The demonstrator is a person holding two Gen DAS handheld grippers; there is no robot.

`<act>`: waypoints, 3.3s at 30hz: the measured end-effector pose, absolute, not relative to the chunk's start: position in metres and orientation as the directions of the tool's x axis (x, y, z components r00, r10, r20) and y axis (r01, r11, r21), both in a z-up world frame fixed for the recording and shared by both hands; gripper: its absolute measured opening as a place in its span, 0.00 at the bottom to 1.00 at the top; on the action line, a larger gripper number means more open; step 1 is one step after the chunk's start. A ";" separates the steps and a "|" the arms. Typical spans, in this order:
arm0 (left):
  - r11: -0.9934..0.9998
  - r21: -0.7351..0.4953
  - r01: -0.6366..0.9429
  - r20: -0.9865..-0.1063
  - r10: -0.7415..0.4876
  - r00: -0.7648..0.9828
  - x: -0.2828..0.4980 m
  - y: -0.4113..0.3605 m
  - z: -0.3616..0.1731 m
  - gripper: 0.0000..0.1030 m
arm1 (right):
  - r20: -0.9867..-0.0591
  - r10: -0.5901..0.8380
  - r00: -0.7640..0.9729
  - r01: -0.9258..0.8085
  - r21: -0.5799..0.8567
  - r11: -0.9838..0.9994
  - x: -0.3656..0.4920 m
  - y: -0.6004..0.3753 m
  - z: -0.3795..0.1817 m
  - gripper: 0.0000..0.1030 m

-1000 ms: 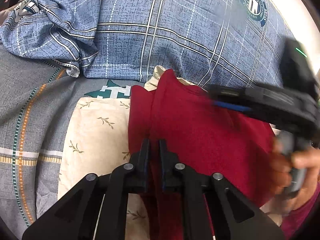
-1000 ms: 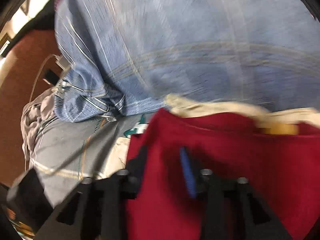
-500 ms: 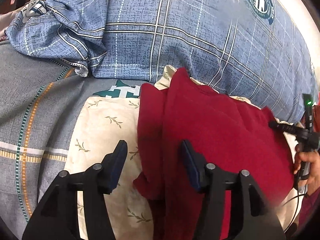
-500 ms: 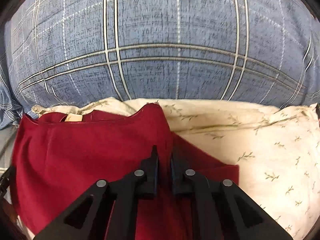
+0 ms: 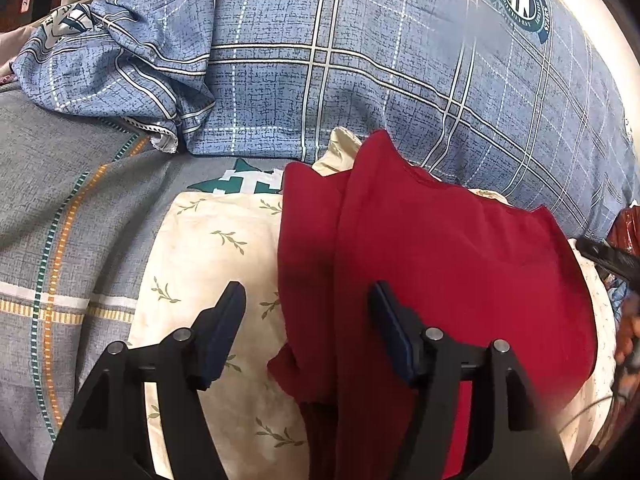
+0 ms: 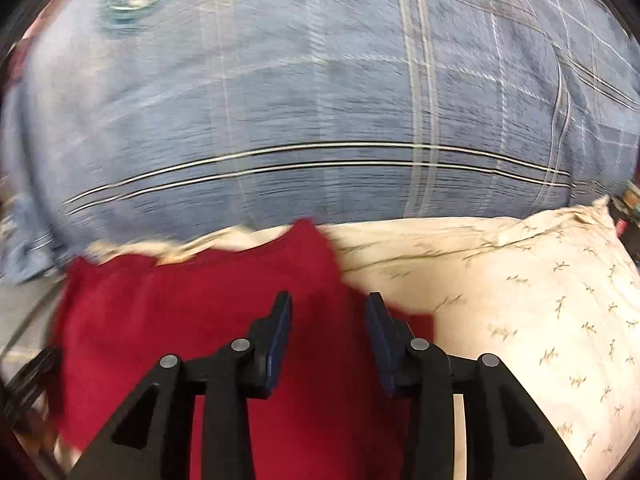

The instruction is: Fold small clothes

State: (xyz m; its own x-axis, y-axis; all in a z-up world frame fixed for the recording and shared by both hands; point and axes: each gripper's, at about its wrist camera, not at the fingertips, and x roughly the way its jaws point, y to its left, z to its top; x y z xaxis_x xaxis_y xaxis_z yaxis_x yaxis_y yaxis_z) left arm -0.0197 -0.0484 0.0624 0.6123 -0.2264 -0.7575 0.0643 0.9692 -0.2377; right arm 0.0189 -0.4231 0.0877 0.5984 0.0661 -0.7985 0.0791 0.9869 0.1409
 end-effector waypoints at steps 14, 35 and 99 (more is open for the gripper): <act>0.977 -0.205 0.058 -0.756 -0.196 0.625 -0.023 -0.050 0.068 0.67 | -0.817 0.107 0.566 -0.033 0.107 0.994 -0.013 -0.372 0.098 0.42; 0.943 -0.320 0.087 -0.772 -0.313 0.553 -0.029 -0.023 0.072 0.69 | -0.834 0.326 0.445 -0.375 0.158 0.914 0.087 -0.146 0.031 0.41; 0.890 -0.439 0.120 -0.715 -0.427 0.553 -0.014 -0.042 0.058 0.59 | -0.840 0.391 0.377 -0.413 0.225 0.882 0.060 -0.165 0.077 0.15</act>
State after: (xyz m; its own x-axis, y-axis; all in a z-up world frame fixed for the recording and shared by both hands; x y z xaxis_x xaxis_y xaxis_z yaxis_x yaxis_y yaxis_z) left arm -0.0142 -0.0421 0.0576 0.5534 -0.4274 -0.7149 0.1200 0.8903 -0.4393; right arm 0.0596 -0.1649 0.0770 0.3766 0.3910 -0.8398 -0.4133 0.8823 0.2254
